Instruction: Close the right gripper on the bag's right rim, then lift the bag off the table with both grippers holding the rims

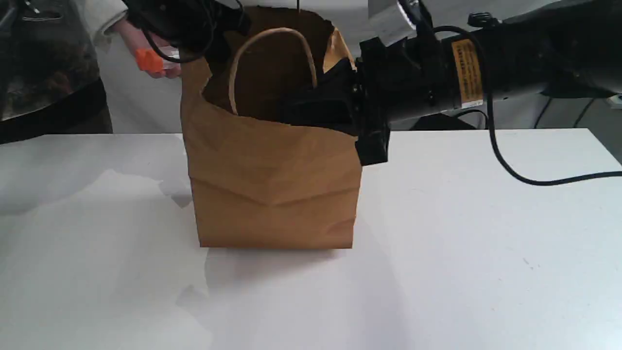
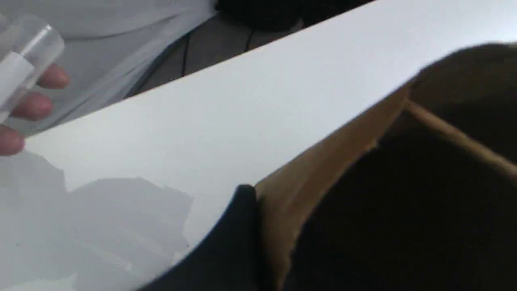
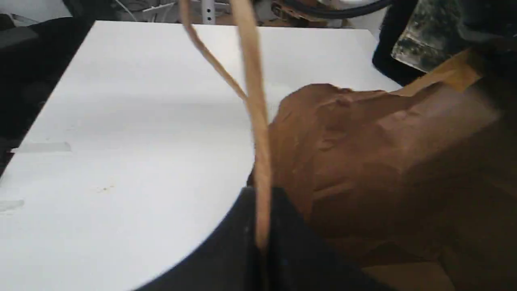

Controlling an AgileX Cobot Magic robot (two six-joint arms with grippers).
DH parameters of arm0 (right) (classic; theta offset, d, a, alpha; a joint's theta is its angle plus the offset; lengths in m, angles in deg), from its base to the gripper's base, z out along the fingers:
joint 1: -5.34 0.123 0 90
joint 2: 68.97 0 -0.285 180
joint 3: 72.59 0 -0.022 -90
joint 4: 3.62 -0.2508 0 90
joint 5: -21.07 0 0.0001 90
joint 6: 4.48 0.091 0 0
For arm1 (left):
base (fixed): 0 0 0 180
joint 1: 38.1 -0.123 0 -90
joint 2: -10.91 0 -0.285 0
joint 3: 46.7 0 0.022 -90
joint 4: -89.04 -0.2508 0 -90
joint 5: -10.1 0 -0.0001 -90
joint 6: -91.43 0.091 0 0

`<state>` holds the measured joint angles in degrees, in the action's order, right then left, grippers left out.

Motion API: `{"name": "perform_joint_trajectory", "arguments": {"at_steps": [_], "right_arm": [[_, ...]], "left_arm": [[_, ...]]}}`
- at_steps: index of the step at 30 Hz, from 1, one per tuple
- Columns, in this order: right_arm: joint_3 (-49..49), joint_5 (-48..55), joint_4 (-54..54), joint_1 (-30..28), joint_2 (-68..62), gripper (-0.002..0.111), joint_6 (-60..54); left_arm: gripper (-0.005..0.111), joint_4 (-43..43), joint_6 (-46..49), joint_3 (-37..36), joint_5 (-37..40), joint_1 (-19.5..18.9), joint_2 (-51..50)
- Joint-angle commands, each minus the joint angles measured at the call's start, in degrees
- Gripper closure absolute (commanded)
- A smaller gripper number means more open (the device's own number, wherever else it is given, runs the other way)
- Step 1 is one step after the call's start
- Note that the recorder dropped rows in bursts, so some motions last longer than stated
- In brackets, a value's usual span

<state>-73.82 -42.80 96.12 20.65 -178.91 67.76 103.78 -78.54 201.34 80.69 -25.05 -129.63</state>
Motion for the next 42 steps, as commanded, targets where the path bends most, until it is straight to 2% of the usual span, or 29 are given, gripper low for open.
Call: {"name": "perform_joint_trajectory", "arguments": {"at_steps": [1,8,12,16,20,24,35,42], "right_arm": [[-0.33,-5.38,-0.51,0.15,2.80,0.108,1.08],[-0.33,-6.09,-6.94,0.15,6.66,0.108,1.22],[-0.33,-5.16,-8.85,0.15,9.40,0.108,1.07],[-0.33,-0.30,-9.23,0.15,11.81,0.108,1.07],[-0.33,0.01,-12.31,0.15,11.93,0.108,-0.70],[-0.33,2.27,-14.52,0.15,11.83,0.108,-1.56],[-0.33,12.36,-21.83,0.15,11.57,0.108,-11.01],[-2.06,12.51,-31.75,0.15,6.20,0.108,-19.86]], "left_arm": [[0.107,-0.76,-2.54,0.14,-0.63,0.95,2.98],[0.107,-6.90,-6.99,0.14,-0.63,3.45,3.44],[0.107,-6.91,-7.06,-0.73,-0.63,5.18,4.03],[0.107,-6.91,-6.40,-7.82,-0.63,5.90,6.90],[0.107,-6.91,-5.04,-17.52,-0.63,5.13,10.14],[0.107,-7.29,-2.18,-24.19,-0.63,4.88,12.15],[0.107,-2.91,0.67,-26.65,-0.63,4.88,12.59],[0.107,-1.58,4.27,-31.26,-0.63,4.88,12.59]]}}
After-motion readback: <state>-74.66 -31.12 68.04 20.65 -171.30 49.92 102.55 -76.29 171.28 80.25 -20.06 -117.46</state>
